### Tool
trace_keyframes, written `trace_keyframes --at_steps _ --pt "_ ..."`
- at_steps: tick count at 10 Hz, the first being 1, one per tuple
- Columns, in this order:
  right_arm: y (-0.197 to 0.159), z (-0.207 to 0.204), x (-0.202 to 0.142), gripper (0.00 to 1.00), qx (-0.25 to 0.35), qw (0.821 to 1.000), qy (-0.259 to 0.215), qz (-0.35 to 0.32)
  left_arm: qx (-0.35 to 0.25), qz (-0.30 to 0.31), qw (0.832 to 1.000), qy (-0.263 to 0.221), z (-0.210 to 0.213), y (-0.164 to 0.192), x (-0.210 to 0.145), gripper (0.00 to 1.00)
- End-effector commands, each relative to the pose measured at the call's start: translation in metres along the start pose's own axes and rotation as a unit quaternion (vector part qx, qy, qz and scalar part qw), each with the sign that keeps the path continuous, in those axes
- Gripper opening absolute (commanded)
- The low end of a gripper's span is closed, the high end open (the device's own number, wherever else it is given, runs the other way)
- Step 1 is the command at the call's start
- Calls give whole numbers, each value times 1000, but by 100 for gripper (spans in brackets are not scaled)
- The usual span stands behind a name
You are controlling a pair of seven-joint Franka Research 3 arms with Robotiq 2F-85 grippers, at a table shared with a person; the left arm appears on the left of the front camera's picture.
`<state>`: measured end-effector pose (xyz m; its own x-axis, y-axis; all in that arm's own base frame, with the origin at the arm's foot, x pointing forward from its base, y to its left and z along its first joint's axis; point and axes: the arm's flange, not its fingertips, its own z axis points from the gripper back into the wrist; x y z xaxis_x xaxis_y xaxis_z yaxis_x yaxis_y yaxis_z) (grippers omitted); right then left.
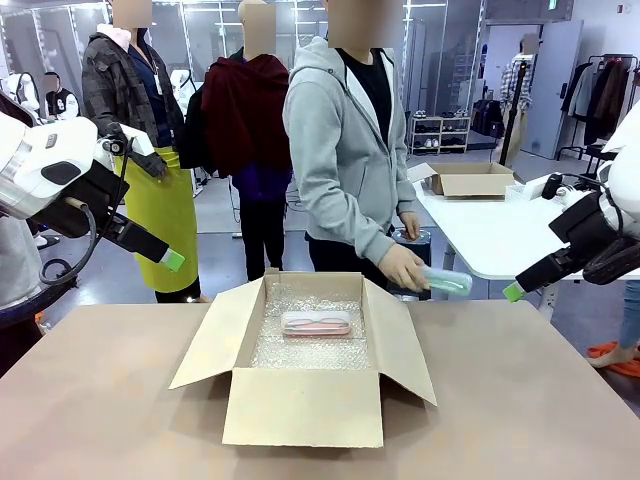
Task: Pack the glasses set securely to prepare it for shipping.
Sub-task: Put the Glasses case from the right side of the table into the Package Box.
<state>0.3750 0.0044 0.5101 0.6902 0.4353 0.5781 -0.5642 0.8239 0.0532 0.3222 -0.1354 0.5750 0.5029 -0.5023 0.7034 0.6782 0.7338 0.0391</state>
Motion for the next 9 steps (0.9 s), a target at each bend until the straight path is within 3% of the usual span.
trace_keyframes --at_steps 1,9 --pt "2 0 2 100 -1 1000 4 -9 -1 -3 1000 -3 2 2 0 100" --pt "2 0 2 100 -1 1000 4 -9 -1 -3 1000 -3 2 2 0 100"
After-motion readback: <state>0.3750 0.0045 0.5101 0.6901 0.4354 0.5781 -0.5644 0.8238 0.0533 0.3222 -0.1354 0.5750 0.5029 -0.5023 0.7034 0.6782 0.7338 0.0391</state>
